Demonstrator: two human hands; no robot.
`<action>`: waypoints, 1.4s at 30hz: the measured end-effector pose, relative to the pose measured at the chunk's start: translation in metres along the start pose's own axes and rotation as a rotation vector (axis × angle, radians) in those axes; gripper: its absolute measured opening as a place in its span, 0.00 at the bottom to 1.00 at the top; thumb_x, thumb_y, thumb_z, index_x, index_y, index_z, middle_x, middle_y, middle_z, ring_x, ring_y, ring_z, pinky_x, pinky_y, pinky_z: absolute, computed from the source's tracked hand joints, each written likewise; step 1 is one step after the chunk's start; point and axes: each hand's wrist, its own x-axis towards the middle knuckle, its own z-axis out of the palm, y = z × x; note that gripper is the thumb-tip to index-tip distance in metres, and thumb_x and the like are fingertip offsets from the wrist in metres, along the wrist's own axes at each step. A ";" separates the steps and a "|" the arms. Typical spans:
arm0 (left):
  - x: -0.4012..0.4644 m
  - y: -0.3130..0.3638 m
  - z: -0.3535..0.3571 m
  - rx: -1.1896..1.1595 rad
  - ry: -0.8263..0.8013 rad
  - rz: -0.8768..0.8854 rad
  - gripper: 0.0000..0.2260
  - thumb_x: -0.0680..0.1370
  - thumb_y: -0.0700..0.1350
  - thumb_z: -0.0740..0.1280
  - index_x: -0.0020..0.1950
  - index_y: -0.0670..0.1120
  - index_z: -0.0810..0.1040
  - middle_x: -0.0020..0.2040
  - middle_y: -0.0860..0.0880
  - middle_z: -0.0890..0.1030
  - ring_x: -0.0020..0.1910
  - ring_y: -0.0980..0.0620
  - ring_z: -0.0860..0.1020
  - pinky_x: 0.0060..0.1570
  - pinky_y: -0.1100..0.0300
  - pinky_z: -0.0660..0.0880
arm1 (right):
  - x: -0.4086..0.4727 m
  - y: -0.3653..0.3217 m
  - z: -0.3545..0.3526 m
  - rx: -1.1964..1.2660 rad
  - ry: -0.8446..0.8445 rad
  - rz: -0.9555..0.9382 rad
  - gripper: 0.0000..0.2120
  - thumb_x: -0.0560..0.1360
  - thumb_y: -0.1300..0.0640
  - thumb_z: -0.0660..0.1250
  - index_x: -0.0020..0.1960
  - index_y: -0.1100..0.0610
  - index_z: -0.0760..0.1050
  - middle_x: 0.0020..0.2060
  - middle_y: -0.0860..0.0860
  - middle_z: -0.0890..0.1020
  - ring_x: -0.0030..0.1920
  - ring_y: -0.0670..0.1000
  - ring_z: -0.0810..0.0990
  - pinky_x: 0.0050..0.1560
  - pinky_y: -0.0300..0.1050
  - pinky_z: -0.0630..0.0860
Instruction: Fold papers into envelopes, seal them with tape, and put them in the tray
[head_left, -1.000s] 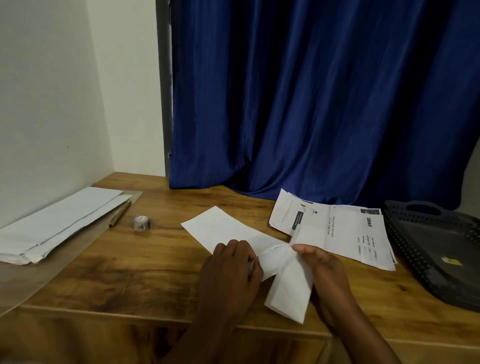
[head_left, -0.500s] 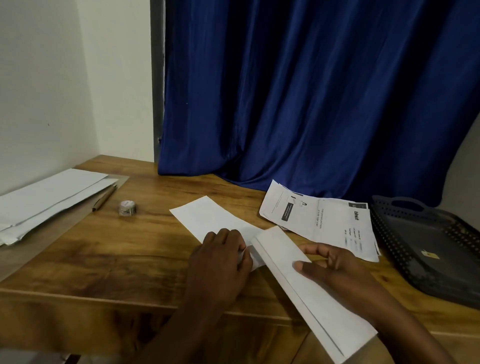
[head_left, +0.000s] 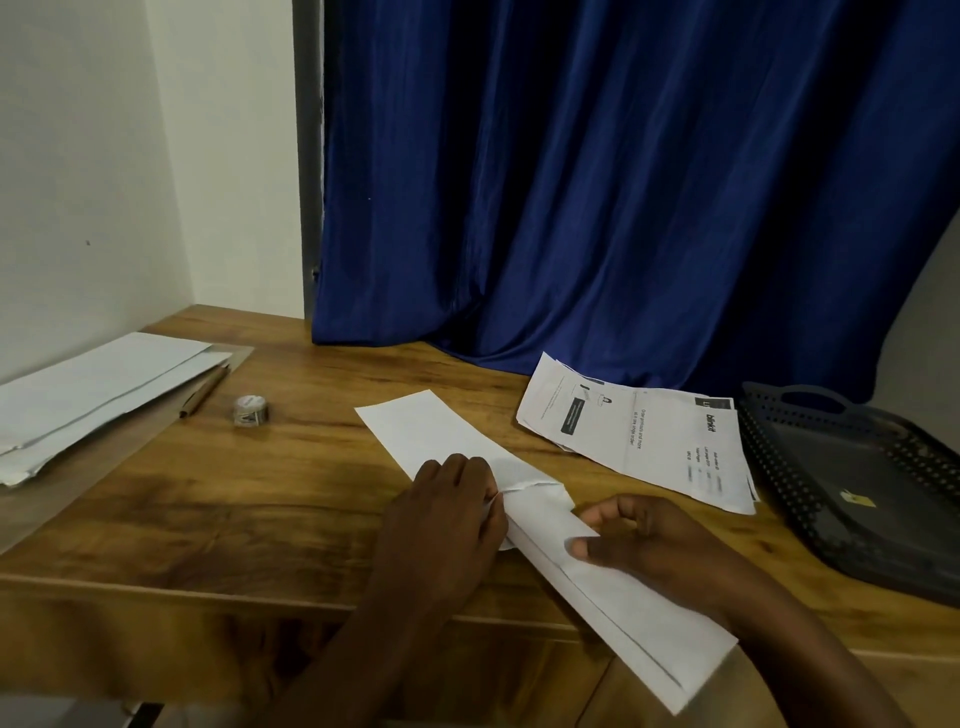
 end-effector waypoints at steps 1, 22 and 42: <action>0.000 0.001 0.000 0.001 -0.005 0.008 0.17 0.84 0.60 0.54 0.68 0.55 0.67 0.67 0.55 0.73 0.62 0.56 0.72 0.56 0.65 0.73 | 0.005 -0.002 0.003 -0.036 0.022 0.014 0.21 0.63 0.43 0.81 0.52 0.50 0.80 0.47 0.49 0.85 0.46 0.50 0.85 0.50 0.47 0.83; 0.001 -0.002 0.004 -0.053 0.014 0.015 0.14 0.83 0.58 0.57 0.63 0.53 0.71 0.61 0.53 0.78 0.57 0.55 0.75 0.54 0.61 0.75 | -0.056 0.028 -0.012 -0.437 0.063 -0.540 0.34 0.63 0.32 0.75 0.66 0.27 0.68 0.69 0.28 0.67 0.70 0.31 0.64 0.62 0.33 0.73; 0.001 -0.007 0.009 -0.106 0.031 0.046 0.15 0.83 0.60 0.56 0.63 0.53 0.72 0.60 0.55 0.77 0.55 0.57 0.74 0.50 0.65 0.71 | 0.015 -0.001 0.051 -0.879 0.522 -0.586 0.11 0.70 0.49 0.76 0.51 0.40 0.85 0.64 0.52 0.80 0.65 0.56 0.76 0.60 0.55 0.76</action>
